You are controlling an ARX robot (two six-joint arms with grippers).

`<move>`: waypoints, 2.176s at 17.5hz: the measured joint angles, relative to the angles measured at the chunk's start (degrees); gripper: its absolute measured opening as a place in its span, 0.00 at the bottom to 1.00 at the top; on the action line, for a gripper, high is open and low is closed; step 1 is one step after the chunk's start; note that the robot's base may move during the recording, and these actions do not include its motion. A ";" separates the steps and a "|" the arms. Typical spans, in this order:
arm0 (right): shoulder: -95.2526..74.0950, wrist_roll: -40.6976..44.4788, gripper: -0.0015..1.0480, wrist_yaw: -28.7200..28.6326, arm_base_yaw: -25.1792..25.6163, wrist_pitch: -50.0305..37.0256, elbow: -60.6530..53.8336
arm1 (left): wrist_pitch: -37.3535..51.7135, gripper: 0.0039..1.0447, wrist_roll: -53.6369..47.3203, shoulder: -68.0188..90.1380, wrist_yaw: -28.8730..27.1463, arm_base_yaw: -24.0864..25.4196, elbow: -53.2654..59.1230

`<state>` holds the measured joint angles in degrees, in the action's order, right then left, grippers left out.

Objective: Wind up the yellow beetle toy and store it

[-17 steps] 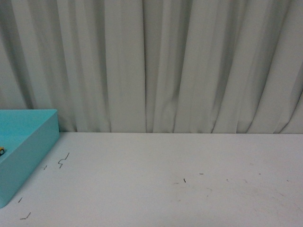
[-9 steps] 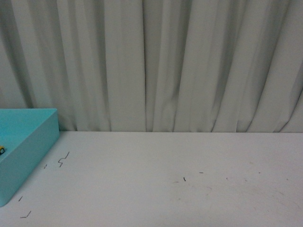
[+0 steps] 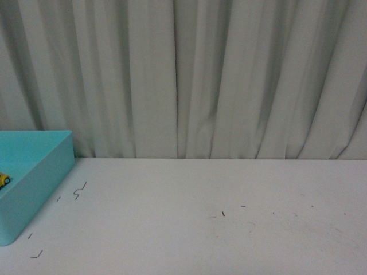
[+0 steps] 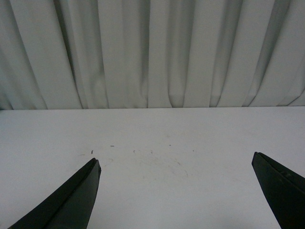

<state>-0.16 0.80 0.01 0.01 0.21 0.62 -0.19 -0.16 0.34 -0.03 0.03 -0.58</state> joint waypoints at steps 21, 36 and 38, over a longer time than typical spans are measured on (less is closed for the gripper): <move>-0.04 0.00 0.94 0.00 0.00 0.00 0.00 | 0.02 0.94 0.00 0.00 0.00 0.00 0.00; -0.04 0.00 0.94 0.00 0.00 0.00 0.00 | 0.00 0.94 0.00 0.00 0.00 0.00 0.00; -0.04 0.00 0.94 0.00 0.00 0.00 0.00 | 0.02 0.94 0.00 0.00 0.00 0.00 0.00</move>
<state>-0.21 0.80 0.01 0.01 0.21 0.62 -0.16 -0.16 0.34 -0.03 0.03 -0.58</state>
